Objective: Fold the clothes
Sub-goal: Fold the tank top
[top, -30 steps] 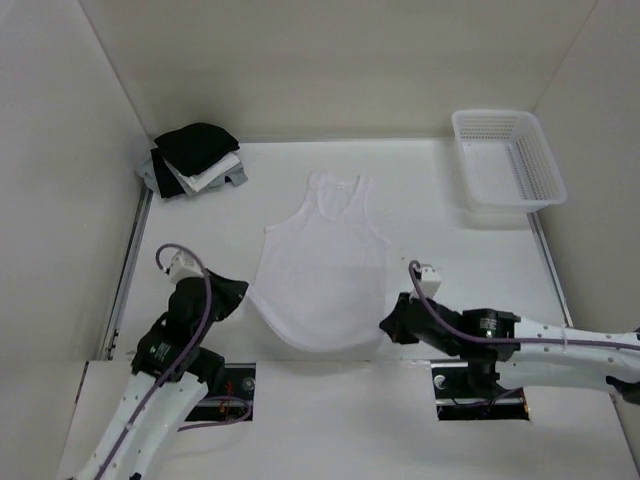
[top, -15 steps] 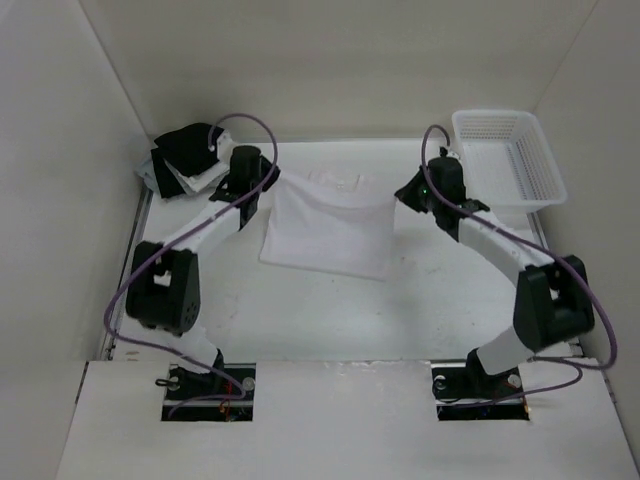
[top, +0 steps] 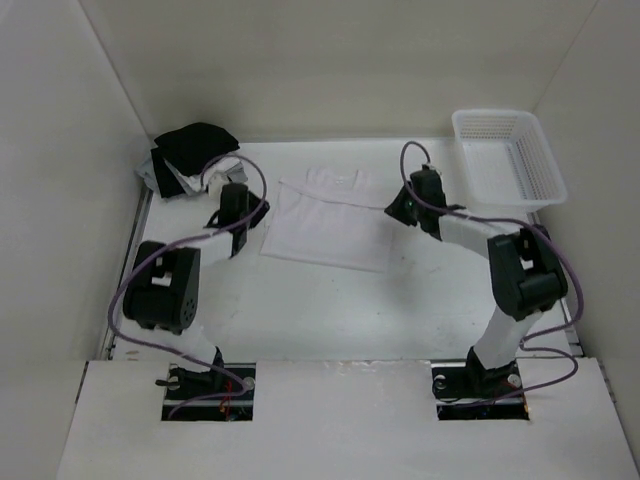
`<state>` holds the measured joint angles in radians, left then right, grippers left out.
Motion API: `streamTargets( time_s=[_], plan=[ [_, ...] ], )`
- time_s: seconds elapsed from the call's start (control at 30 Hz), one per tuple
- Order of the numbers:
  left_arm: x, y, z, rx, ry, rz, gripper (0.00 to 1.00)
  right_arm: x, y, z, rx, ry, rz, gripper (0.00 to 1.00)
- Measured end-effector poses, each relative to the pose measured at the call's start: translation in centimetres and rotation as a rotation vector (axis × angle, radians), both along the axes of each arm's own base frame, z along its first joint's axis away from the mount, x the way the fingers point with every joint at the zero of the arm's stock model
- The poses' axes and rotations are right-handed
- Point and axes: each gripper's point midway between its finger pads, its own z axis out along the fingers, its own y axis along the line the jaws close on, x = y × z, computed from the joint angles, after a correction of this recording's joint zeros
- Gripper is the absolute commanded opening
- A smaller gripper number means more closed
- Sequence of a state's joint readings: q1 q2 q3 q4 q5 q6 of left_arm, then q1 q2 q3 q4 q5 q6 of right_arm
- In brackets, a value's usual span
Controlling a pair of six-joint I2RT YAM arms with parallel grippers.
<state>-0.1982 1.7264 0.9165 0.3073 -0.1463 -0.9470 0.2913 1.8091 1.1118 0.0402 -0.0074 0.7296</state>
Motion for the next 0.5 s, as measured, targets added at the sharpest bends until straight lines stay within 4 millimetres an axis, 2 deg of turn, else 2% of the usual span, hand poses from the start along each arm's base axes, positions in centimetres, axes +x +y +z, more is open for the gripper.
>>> streamTargets(
  time_s=[0.03,0.1,0.17,0.23,0.33,0.5],
  plan=[
    [-2.7,0.2,-1.0,-0.003,0.022,-0.001,0.29,-2.0,0.3,-0.4,-0.013,0.009,0.014,0.12],
    [-7.4,0.5,-2.8,-0.012,0.06,-0.008,0.3,-6.1,1.0,-0.9,-0.021,0.01,0.046,0.03],
    [-10.9,0.7,-4.4,-0.015,0.09,-0.026,0.32,-9.8,1.9,-1.2,-0.016,0.008,0.084,0.02],
    [-13.1,1.0,-5.2,-0.017,0.107,-0.037,0.35,-12.2,2.2,-1.5,-0.004,-0.002,0.105,0.06],
    [-14.7,1.3,-5.7,-0.027,0.115,-0.049,0.38,-14.4,2.1,-2.5,0.0,0.003,0.105,0.18],
    [-14.8,1.4,-6.2,-0.037,0.125,-0.06,0.36,-16.9,1.8,-4.8,-0.004,0.037,0.095,0.32]
  ],
)
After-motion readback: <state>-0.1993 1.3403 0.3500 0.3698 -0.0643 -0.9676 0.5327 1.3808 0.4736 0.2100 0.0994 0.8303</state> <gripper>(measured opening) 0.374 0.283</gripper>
